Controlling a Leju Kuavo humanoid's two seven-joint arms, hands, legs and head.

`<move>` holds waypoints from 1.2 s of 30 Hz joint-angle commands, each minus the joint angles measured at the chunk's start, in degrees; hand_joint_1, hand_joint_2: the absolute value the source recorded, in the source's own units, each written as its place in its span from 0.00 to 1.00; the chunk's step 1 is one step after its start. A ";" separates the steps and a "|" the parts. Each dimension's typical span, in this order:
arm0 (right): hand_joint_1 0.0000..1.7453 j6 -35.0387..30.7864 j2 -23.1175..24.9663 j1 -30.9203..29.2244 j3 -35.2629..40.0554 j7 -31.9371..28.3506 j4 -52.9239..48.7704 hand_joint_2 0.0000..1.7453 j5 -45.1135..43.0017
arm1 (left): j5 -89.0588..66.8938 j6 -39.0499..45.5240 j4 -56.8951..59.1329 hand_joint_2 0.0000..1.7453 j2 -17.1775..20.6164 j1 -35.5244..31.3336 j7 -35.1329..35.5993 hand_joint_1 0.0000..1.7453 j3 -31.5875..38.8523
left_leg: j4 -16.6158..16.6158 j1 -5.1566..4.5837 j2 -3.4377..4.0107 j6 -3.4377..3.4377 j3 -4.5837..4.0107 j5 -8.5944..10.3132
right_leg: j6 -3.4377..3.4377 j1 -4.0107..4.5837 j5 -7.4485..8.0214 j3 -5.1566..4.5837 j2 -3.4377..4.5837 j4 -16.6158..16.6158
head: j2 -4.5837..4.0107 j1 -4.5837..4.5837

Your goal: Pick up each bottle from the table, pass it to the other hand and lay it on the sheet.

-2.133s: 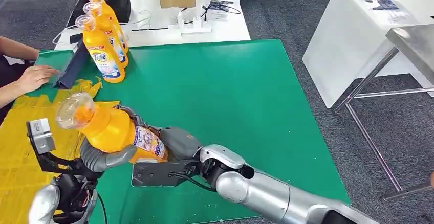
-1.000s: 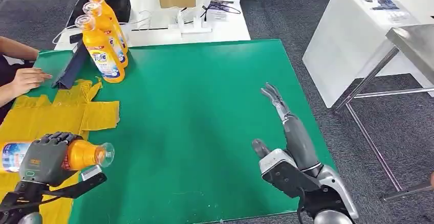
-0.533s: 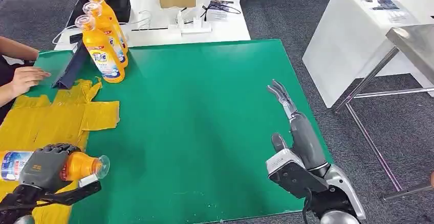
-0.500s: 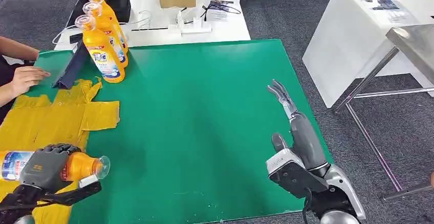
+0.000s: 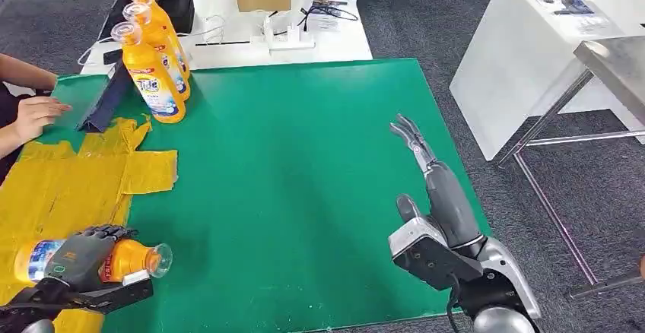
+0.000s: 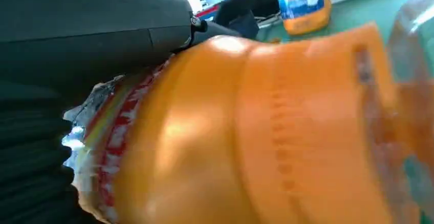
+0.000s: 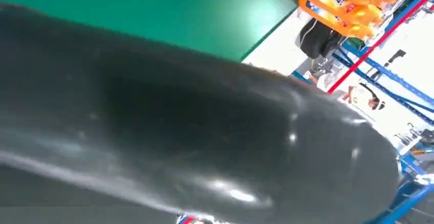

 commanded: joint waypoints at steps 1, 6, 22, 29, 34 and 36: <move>0.00 0.36 -0.54 -1.91 1.79 0.15 3.21 0.00 -0.18 | 0.34 -0.50 4.99 0.00 0.57 -3.15 0.08 0.00 -3.79 | 0.00 0.00 0.07 0.02 0.26 -0.09 | -0.11 0.03 -0.07 0.28 0.00 -0.04 | 0.00 0.00; 0.00 0.37 -0.75 -1.22 1.75 0.15 3.04 0.00 -0.19 | 1.06 -1.09 4.74 0.00 0.39 -2.44 1.07 0.00 -3.05 | -0.03 0.00 0.08 0.01 0.21 -0.06 | -0.09 0.02 -0.04 0.23 0.02 -0.05 | 0.00 0.00; 0.00 -7.24 3.32 8.97 -1.46 -7.32 -2.67 0.00 1.58 | 43.30 -5.44 -19.62 0.00 -24.59 4.50 -0.22 0.00 20.15 | 0.09 -0.03 -0.12 0.10 0.33 -0.21 | -0.10 0.01 -0.23 0.48 -0.23 -0.05 | 0.00 0.00; 0.00 -10.21 10.22 7.40 2.38 -16.37 -0.98 0.00 -6.56 | 64.64 -18.42 -25.33 0.00 -26.30 7.25 -11.79 0.00 28.76 | 0.04 -0.01 0.31 -0.01 0.13 -0.17 | -0.13 0.03 0.01 0.63 0.23 -0.02 | 0.00 0.00; 0.00 -10.21 10.22 7.40 2.38 -16.37 -0.98 0.00 -6.56 | 64.64 -18.42 -25.33 0.00 -26.30 7.25 -11.79 0.00 28.76 | 0.08 -0.01 0.24 -0.04 0.58 -0.26 | -0.24 0.09 -0.16 0.69 0.10 0.04 | 0.00 0.00; 0.00 -11.03 10.26 7.67 2.54 -17.48 -0.42 0.00 -6.90 | 65.47 -21.24 -26.80 0.00 -28.01 7.15 -12.81 0.00 28.49 | 0.06 0.01 0.18 -0.08 0.52 -0.22 | -0.23 0.10 -0.20 0.47 0.08 0.02 | 0.00 0.00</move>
